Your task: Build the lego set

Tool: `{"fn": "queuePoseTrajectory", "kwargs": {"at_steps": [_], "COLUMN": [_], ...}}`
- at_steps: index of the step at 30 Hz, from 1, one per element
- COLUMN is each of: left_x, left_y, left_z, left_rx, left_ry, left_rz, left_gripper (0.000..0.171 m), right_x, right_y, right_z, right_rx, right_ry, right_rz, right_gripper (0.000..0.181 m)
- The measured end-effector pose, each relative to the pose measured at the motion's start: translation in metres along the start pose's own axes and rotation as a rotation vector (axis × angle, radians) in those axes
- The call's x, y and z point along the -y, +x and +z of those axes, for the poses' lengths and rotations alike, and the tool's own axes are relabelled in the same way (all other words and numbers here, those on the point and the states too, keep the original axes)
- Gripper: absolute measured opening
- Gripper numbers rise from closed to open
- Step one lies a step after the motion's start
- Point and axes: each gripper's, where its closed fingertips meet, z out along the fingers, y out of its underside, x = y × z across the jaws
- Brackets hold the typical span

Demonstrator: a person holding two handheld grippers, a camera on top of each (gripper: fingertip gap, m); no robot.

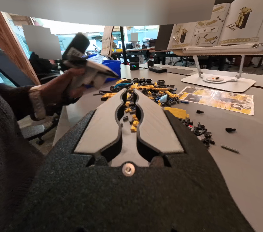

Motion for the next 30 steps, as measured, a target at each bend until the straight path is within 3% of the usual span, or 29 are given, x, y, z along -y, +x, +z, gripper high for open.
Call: {"fn": "queuePoseTrajectory", "kwargs": {"at_steps": [2, 7, 11, 15, 19, 21, 25, 30], "left_x": [0.019, 0.041, 0.034, 0.015, 0.003, -0.001, -0.004, 0.007], "left_y": [-0.017, -0.096, -0.124, -0.137, -0.148, -0.151, -0.148, -0.113], "left_z": [0.023, 0.096, 0.137, 0.157, 0.162, 0.163, 0.167, 0.164], "left_rx": [0.046, 0.313, 0.339, 0.323, 0.365, 0.37, 0.338, 0.279], "left_ry": [-0.133, -0.434, -0.614, -0.735, -0.769, -0.765, -0.745, -0.664], "left_rz": [0.079, 0.409, 0.515, 0.479, 0.501, 0.492, 0.472, 0.527], "left_gripper": [0.025, 0.023, 0.021, 0.021, 0.018, 0.004, 0.003, 0.001], "right_x": [0.006, 0.015, 0.016, 0.018, 0.018, 0.019, 0.019, 0.022], "right_y": [-0.002, 0.001, 0.008, 0.012, 0.017, 0.017, 0.018, 0.014], "right_z": [-0.004, -0.012, -0.015, -0.016, -0.017, -0.018, -0.018, -0.02], "right_rx": [0.032, 0.046, 0.031, 0.012, -0.016, -0.02, -0.019, -0.025], "right_ry": [0.042, 0.117, 0.127, 0.142, 0.147, 0.155, 0.156, 0.169], "right_rz": [0.023, 0.07, 0.117, 0.124, 0.138, 0.138, 0.143, 0.109], "right_gripper": [0.007, 0.007, 0.007, 0.007, 0.007, 0.007, 0.007, 0.007]}}
